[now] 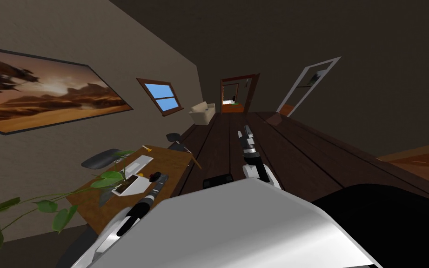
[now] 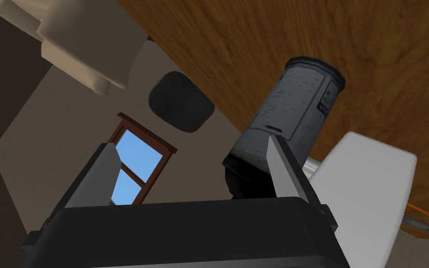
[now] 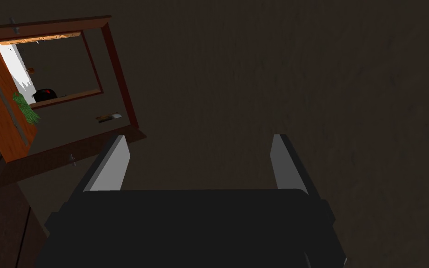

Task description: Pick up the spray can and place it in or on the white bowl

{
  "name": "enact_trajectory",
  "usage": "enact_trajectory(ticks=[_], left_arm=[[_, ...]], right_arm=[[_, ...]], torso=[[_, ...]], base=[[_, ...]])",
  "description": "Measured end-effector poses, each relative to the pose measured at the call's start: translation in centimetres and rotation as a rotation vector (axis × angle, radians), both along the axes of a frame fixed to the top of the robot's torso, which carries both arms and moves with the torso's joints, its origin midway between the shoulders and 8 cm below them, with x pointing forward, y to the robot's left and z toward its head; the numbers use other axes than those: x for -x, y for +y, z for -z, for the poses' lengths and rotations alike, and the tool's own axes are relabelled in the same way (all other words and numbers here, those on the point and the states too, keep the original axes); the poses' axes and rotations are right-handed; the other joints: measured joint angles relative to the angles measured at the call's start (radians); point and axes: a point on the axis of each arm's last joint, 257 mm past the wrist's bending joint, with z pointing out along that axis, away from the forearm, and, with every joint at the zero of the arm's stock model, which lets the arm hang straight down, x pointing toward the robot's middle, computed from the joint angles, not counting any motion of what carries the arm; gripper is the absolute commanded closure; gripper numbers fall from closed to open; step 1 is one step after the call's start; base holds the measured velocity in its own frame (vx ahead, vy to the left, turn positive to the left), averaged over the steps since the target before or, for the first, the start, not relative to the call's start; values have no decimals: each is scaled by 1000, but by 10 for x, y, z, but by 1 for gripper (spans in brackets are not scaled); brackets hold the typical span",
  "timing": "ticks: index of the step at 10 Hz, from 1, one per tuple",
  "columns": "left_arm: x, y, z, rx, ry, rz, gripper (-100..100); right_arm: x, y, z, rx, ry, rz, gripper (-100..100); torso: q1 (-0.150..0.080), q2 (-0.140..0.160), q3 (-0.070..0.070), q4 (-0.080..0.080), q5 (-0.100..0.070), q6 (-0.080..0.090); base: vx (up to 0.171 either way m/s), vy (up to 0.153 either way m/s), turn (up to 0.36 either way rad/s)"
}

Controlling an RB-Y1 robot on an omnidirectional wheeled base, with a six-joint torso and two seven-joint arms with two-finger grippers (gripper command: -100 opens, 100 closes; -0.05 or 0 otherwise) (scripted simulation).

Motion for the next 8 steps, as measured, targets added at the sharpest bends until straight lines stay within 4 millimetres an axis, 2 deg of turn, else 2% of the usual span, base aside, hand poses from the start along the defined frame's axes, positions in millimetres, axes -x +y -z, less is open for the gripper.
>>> enact_trajectory(ticks=[3,5,7,8], left_arm=[[14,31,11,-63,67,-21,-100],[33,62,14,-126,129,-38,-100],[47,101,16,-203,200,-63,-100],[57,114,12,-236,230,-71,-100]], right_arm=[[0,0,0,0,0,0,0],[0,0,0,0,0,0,0],[0,0,0,0,0,0,0],[0,0,0,0,0,0,0]], torso=[[1,1,0,0,0,0],[0,0,0,0,0,0],[0,-1,-1,0,0,0],[0,-1,0,0,0,0]], base=[[20,-34,-80],[43,-56,-140],[42,-50,-106],[26,-25,-26]])
